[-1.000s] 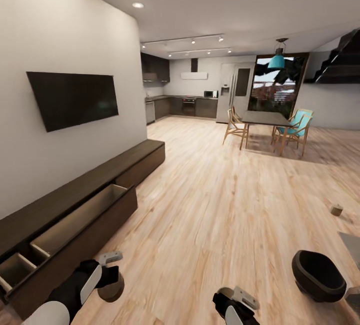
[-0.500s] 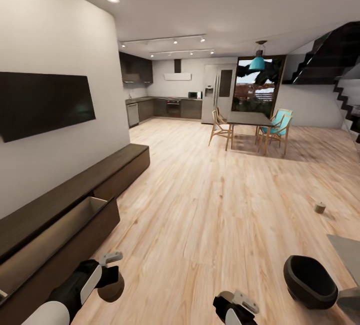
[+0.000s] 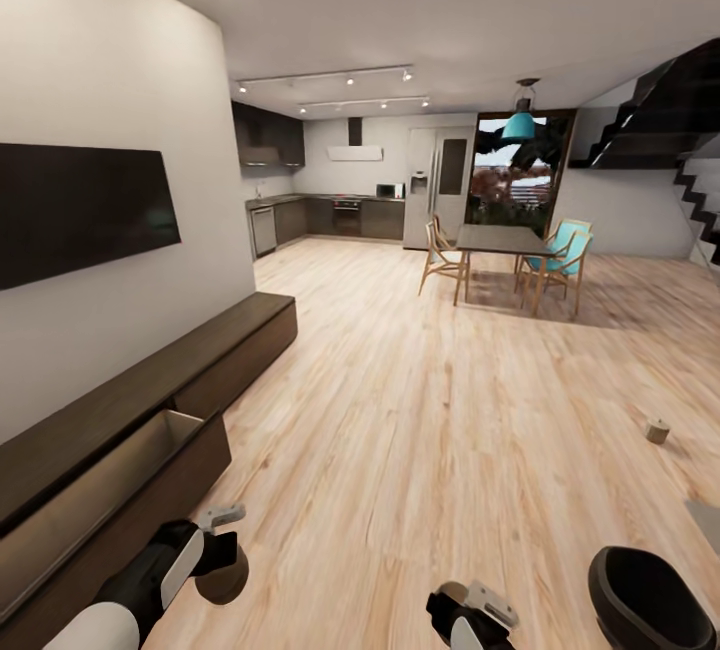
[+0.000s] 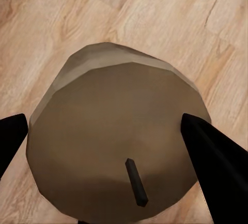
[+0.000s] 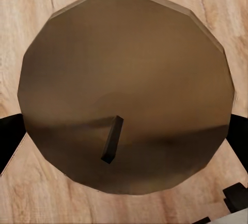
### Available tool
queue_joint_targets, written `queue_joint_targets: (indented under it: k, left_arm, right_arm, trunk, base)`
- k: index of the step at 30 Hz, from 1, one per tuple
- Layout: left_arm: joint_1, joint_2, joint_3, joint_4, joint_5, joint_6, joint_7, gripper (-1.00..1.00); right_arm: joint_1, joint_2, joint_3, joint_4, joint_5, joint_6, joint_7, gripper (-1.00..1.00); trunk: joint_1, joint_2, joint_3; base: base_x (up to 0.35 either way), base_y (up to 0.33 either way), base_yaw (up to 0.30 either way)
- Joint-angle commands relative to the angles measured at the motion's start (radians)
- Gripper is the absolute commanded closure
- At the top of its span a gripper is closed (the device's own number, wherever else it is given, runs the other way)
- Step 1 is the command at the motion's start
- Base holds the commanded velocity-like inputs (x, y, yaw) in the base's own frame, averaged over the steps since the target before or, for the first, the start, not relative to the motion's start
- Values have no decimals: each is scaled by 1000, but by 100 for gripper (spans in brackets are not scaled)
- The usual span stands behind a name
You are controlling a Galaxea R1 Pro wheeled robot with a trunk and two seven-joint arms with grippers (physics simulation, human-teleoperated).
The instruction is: Place each of the two pumpkins and all three candles from the living room inside a cabinet in the living room (use any cabinet), then make sure every cabinet is closed, and position the cauldron so it is next to a table in the living room.
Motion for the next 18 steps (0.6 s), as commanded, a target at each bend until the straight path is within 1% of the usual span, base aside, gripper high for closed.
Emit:
queue_joint_targets:
  k: [1,6,8,18]
  left_arm:
    - [0,0,0,-1,0,0,0,100]
    - [0,0,0,0,0,0,0,100]
    - [0,0,0,-1,0,0,0,100]
    - [0,0,1,0,0,0,0,100]
  right_arm:
    - [0,0,0,0,1,0,0,100]
    - [0,1,0,0,1,1,0,100]
    - [0,1,0,0,1,1,0,100]
    - [0,1,0,0,6,1,-1,100]
  trunk:
    - [0,0,0]
    - [0,0,0]
    - [0,0,0]
    - [0,0,0]
  base:
    - [330,0,0]
    - [330,-33,8]
    - [323,-129,128]
    - [286,-212,270]
